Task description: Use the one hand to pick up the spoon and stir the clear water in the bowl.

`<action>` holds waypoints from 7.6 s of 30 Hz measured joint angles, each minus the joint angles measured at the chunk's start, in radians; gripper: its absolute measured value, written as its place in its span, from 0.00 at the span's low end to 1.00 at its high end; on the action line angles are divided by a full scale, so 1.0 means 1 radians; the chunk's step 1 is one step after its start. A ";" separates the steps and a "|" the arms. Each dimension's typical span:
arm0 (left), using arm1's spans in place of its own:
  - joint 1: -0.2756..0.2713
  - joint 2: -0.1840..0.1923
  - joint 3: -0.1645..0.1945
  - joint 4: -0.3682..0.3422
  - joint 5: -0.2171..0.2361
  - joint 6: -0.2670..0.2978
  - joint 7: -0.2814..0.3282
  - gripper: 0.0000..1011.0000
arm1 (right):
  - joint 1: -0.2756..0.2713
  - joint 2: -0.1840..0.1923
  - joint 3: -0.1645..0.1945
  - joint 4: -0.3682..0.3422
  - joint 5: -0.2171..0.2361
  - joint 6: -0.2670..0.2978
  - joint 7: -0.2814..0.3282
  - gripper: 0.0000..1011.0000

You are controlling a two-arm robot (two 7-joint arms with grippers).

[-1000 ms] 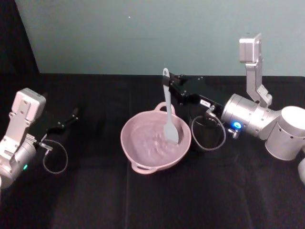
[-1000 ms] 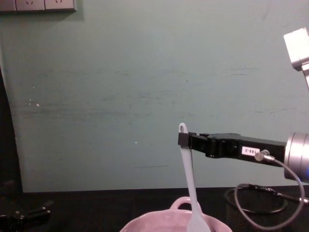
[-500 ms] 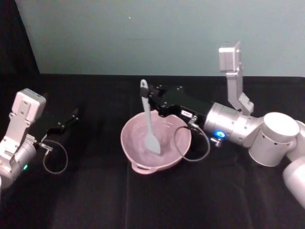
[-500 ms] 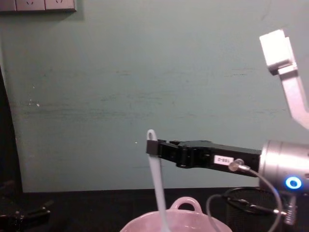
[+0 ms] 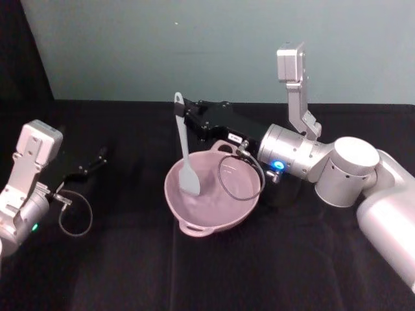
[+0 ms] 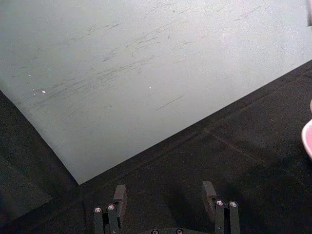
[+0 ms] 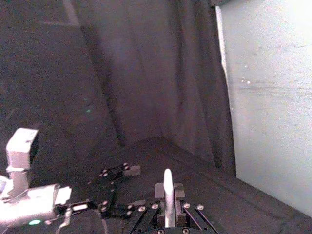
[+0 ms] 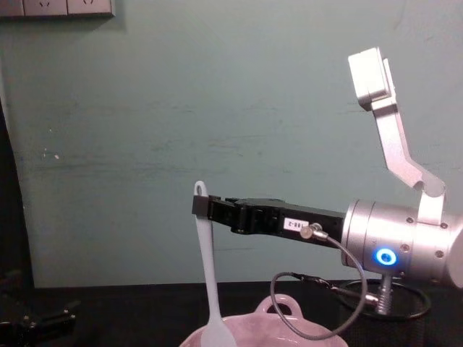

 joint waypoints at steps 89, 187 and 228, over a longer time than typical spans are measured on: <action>0.000 0.000 0.000 0.000 0.000 0.000 0.000 1.00 | -0.106 0.096 0.125 -0.099 -0.004 0.018 -0.078 0.12; 0.000 0.000 0.000 0.000 0.000 0.000 0.000 1.00 | -0.003 -0.039 0.030 0.057 0.015 -0.014 -0.022 0.12; 0.000 0.000 0.000 0.000 0.000 0.000 0.000 1.00 | -0.136 0.103 0.052 -0.205 0.014 0.060 -0.063 0.12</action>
